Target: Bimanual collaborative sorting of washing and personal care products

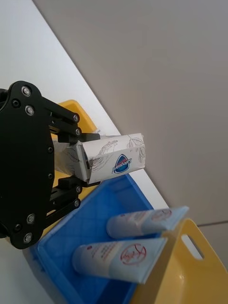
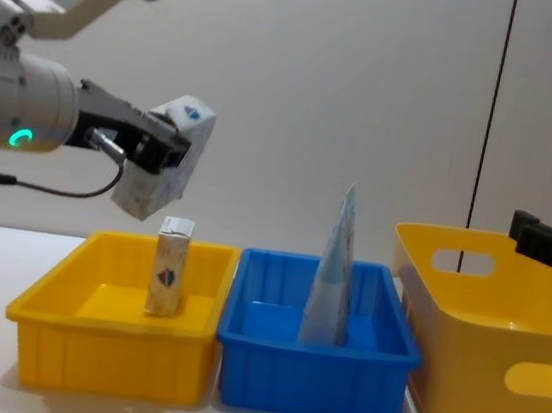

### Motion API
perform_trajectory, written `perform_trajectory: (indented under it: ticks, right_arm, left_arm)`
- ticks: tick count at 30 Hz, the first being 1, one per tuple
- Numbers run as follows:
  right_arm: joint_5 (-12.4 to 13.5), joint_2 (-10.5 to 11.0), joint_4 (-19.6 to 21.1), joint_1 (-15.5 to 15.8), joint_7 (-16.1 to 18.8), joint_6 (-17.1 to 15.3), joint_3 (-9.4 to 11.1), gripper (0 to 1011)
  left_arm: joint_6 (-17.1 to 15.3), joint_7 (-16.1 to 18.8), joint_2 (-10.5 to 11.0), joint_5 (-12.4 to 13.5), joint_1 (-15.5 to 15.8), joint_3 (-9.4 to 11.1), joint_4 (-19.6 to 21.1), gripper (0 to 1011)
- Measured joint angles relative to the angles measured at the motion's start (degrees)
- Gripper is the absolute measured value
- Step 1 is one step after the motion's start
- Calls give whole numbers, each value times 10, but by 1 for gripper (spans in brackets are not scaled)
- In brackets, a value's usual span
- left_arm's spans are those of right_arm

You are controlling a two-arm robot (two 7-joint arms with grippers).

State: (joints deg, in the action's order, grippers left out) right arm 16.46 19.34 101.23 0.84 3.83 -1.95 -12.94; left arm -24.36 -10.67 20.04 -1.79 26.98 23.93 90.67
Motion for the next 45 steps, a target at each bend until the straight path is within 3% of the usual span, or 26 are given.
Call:
perform_trajectory:
  ticks: [9,21,45]
  right_arm:
    - [0,0,0,0,0,0,0,1000]
    - [0,0,0,0,0,0,0,1000]
    - [0,0,0,0,0,0,0,1000]
  left_arm:
    - [27,-68,26,-23,9,-1,18,352]
    - [74,-171,56,-72,26,-4,23,352]
    - [182,-389,94,-191,70,-1,-26,352]
